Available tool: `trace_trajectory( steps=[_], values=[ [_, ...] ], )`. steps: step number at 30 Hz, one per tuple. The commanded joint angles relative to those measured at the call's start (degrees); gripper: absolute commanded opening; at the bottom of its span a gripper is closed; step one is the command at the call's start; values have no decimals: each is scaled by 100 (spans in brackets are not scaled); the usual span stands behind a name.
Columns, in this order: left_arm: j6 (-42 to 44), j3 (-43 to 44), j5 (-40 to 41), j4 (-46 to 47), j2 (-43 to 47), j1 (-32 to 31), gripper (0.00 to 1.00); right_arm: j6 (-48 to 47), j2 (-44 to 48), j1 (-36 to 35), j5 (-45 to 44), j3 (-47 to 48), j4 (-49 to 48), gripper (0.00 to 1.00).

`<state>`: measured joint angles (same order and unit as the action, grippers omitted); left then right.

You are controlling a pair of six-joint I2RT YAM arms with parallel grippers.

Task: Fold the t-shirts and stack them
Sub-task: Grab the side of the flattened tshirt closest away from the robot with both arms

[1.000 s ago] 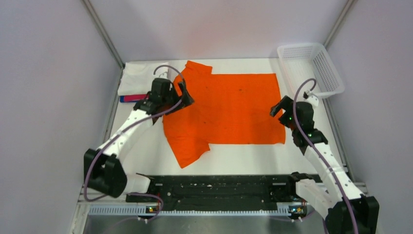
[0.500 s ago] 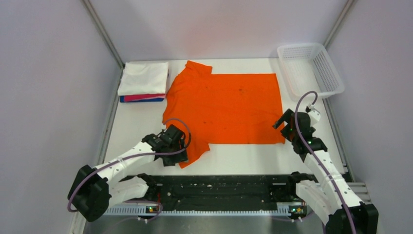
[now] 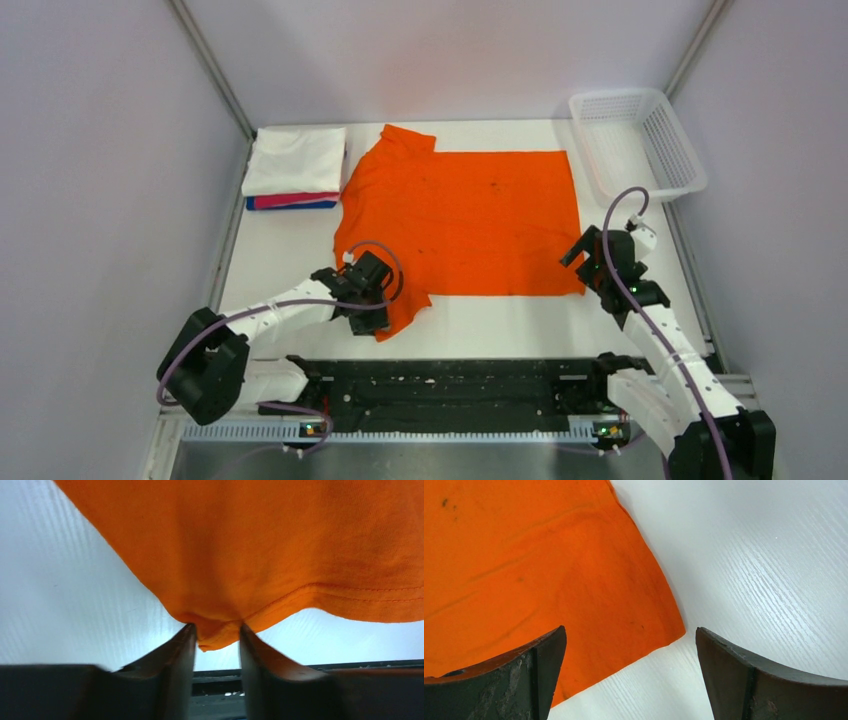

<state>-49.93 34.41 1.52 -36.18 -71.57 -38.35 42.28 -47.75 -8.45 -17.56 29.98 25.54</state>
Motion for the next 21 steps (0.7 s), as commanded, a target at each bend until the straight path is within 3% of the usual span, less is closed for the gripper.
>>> trace_trajectory(
  steps=[1, 2, 3, 11, 17, 21],
  values=[
    [80, -166, -108, 442, -332, -37, 15, 115, 94, 49, -390, 47, 205, 99],
    [91, -195, -122, 439, -308, -45, 2, 207, 110, 49, -485, 62, 319, 99],
    [100, -228, -122, 411, -245, -49, 0, 303, 146, 50, -572, 61, 421, 98],
    [314, -173, 92, -429, 546, -50, 0, 697, 519, 47, -413, -545, 864, 90],
    [290, -259, -121, -663, 897, -50, 0, 887, 662, 47, 93, -1177, 132, 71],
    [149, -417, -491, -833, 1044, -50, 0, 964, 598, 47, 77, -1304, -67, 67]
  ],
)
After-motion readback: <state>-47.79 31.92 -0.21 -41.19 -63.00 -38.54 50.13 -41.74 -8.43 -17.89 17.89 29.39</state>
